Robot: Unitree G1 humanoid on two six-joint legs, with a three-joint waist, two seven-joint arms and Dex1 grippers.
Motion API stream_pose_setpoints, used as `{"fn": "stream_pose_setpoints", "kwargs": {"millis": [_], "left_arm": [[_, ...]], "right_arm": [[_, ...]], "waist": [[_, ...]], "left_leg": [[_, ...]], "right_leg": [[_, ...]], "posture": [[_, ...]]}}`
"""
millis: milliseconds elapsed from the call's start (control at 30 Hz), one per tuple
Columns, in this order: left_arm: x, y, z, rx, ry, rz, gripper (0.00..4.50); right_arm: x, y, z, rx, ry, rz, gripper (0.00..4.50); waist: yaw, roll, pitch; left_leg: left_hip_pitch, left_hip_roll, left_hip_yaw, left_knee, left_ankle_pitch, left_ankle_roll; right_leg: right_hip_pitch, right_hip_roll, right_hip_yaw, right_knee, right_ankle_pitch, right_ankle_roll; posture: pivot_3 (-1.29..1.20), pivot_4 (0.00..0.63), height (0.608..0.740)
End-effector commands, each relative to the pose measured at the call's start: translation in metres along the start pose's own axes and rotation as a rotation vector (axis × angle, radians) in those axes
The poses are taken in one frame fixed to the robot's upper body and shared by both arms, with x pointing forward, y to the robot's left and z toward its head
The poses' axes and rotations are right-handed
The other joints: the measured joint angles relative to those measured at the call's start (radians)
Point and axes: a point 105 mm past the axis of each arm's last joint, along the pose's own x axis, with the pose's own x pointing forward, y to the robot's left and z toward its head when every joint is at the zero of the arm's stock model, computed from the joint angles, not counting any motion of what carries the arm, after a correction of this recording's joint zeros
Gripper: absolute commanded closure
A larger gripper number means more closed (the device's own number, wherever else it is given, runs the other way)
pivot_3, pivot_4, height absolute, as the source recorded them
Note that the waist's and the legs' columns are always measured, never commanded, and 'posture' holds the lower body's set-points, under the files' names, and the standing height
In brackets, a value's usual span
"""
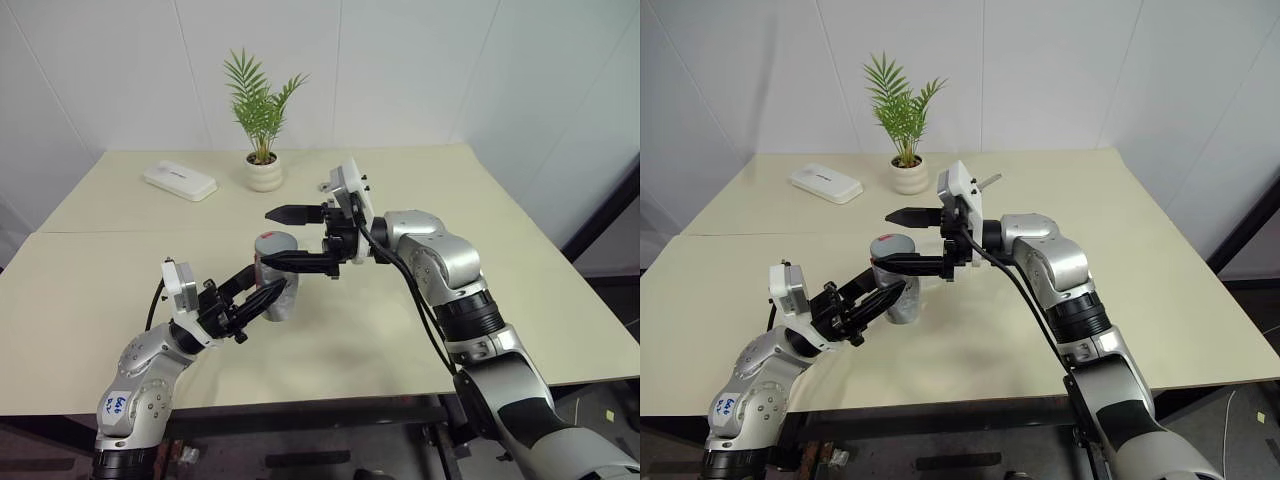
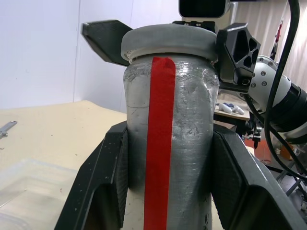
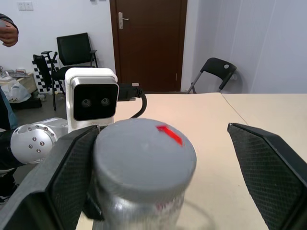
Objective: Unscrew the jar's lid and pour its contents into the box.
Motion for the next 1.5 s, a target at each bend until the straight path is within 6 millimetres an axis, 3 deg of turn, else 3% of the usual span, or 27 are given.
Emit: {"fn": "stream_pose_setpoints", "kwargs": {"millis": [33, 233, 533, 1300, 1500], "left_arm": [[0.002, -0.010, 0.011, 0.042, -0.046, -0.059, 2.62], [0.002, -0.010, 0.011, 0.041, -0.038, -0.059, 2.62], [-0.001, -0.008, 0.010, 0.042, -0.023, -0.059, 2.62], [0.000, -0.008, 0.011, 0.055, -0.018, -0.059, 2.62], [-0.002, -0.009, 0.012, 0.056, -0.014, -0.056, 2.62]], "right_arm": [[-0.019, -0.010, 0.010, -0.013, -0.034, -0.067, 0.01], [-0.024, -0.008, 0.009, -0.003, -0.034, -0.049, 0.01], [-0.026, 0.017, 0.010, 0.048, -0.044, 0.105, 0.01], [0.005, 0.016, 0.012, 0.052, -0.036, 0.089, 0.01], [0.006, 0.018, 0.013, 0.060, -0.046, 0.105, 1.95]], "waist": [[0.000, 0.000, 0.000], [0.000, 0.000, 0.000], [-0.002, 0.000, 0.000], [-0.001, 0.000, 0.000], [0.000, 0.000, 0.000]], "left_leg": [[0.000, 0.000, 0.000, 0.000, 0.000, 0.000], [0.000, 0.000, 0.000, 0.000, 0.000, 0.000], [0.000, 0.000, 0.001, 0.000, -0.001, 0.000], [0.000, 0.000, 0.009, 0.000, -0.002, 0.001], [0.000, 0.000, 0.010, 0.000, -0.002, 0.001]], "right_leg": [[0.000, 0.000, 0.000, 0.000, 0.000, 0.000], [0.000, 0.000, 0.000, 0.000, 0.000, 0.000], [0.001, 0.000, 0.001, -0.004, 0.000, 0.000], [0.000, 0.000, 0.009, -0.007, 0.000, 0.000], [-0.001, 0.001, 0.010, -0.007, 0.000, 0.000]], "posture": [[0.00, 0.150, 0.740], [0.00, 0.150, 0.740], [0.00, 0.150, 0.740], [0.00, 0.150, 0.740], [0.00, 0.150, 0.740]]}}
